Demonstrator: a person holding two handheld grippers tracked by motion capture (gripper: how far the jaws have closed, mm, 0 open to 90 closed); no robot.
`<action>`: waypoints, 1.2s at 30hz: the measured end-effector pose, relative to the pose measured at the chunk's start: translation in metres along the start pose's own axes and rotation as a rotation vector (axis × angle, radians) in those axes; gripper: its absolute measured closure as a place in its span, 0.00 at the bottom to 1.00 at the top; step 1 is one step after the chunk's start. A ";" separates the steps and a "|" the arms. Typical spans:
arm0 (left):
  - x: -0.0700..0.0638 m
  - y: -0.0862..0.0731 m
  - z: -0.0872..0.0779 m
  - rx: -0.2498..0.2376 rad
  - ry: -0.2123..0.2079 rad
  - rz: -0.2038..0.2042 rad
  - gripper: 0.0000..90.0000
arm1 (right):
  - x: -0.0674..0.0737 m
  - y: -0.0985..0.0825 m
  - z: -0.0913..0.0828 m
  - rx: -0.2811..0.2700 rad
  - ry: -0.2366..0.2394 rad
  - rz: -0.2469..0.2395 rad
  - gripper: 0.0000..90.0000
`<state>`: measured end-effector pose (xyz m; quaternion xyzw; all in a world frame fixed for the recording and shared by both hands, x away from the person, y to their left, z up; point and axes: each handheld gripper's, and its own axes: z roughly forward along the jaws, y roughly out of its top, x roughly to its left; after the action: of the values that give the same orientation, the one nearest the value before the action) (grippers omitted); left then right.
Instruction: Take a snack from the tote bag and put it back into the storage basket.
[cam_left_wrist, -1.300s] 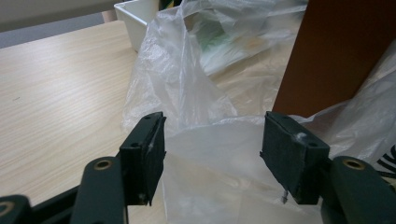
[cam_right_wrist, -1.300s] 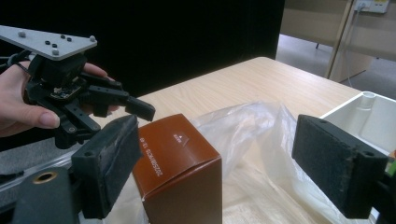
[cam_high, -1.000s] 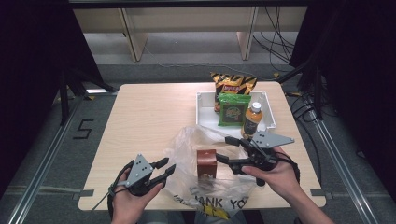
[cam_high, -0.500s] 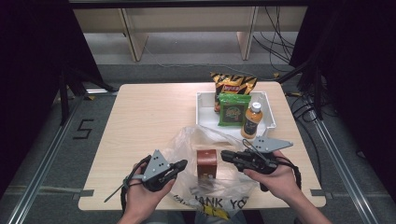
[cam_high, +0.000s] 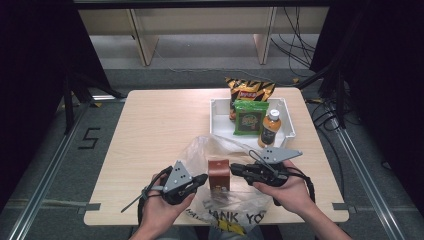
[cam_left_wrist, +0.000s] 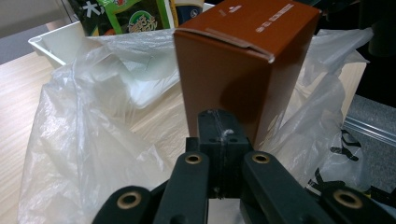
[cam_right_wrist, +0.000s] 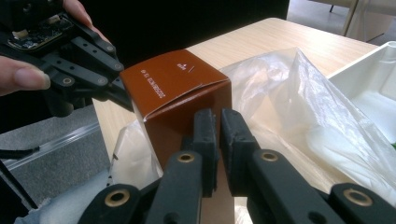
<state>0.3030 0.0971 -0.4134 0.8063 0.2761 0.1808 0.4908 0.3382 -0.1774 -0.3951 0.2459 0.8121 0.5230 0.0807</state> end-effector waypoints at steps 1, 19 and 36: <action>0.001 0.000 0.000 0.001 0.003 0.003 1.00 | -0.001 0.001 0.001 -0.009 -0.009 -0.016 0.94; -0.005 0.007 0.007 0.010 -0.006 0.010 1.00 | -0.017 0.007 0.014 -0.014 -0.048 0.033 0.94; 0.012 -0.006 -0.012 -0.032 0.041 -0.042 0.89 | -0.010 0.019 -0.012 -0.136 -0.073 0.070 0.27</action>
<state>0.3038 0.1147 -0.4132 0.7885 0.3002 0.1911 0.5016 0.3488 -0.1854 -0.3740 0.2871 0.7621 0.5702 0.1084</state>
